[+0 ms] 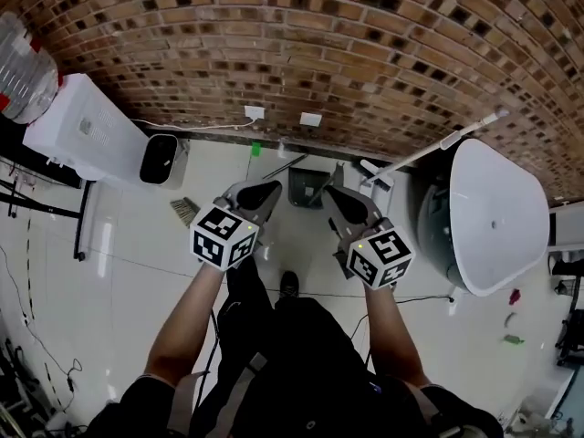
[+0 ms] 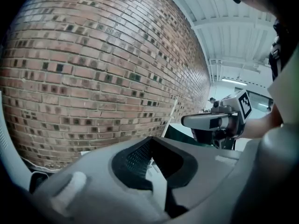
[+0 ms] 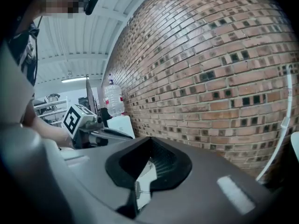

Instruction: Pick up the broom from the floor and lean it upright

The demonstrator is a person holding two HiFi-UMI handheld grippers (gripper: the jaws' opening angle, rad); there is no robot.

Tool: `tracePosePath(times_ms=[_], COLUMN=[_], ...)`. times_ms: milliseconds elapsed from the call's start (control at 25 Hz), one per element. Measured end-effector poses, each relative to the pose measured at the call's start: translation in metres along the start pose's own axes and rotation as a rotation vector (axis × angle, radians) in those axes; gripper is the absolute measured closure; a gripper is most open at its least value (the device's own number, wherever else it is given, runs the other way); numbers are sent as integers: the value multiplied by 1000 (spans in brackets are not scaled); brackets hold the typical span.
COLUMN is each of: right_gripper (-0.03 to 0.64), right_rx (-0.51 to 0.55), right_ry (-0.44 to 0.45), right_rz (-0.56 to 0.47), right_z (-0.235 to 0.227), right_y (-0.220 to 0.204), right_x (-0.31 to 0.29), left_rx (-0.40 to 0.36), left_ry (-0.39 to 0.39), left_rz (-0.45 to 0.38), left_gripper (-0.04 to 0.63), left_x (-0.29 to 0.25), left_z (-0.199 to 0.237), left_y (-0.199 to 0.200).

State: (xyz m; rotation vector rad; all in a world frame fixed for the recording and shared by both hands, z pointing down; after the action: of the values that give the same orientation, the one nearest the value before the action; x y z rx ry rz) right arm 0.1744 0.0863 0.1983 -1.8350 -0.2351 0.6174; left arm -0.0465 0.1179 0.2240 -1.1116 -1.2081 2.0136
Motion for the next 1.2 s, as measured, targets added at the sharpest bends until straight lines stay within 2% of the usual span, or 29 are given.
tracePosePath(times_ms=[160, 320, 520, 720, 960, 1000, 1040, 1200], right_gripper=[615, 615, 615, 615, 615, 615, 615, 615], right_rx=[-30, -80, -117, -193, -232, -237, -241, -271], right_ry=[-46, -135, -221, -317, -355, -360, -365, -362], right_rz=[23, 43, 87, 150, 173, 172, 171, 148], right_z=[-14, -30, -42, -61, -109, -118, -126, -160], right_y=[-4, -10, -40, -123, -249, -269, -288, -359], right_x=[-50, -93, -145, -205, -246, -252, -259, -286], left_rx=[-22, -46, -70, -60, -61, -63, -68, -109], left_ry=[-77, -185, -261, -286, -263, -261, -259, -258], left_rz=[63, 144, 225, 293, 382, 398, 416, 487], left_gripper=[595, 595, 595, 594, 594, 585, 545, 519], left_x=[-49, -102, -174, -265, -371, -386, -400, -455], left_z=[51, 102, 159, 210, 262, 269, 276, 306], left_y=[-1, -9, -45, -126, -250, -270, -290, -366])
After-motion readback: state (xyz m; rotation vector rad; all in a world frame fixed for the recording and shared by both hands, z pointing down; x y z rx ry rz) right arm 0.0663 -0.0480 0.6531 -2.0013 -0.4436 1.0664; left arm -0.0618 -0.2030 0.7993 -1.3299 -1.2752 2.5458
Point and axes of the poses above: the fingertips, and each gripper's own axes: x backward along the fingers, z to its left, y out of its top, the point moved 10 cm from there along x, backward along the fingers, and after that the axes turned 3 degrees about y, right-handed, at the moved point
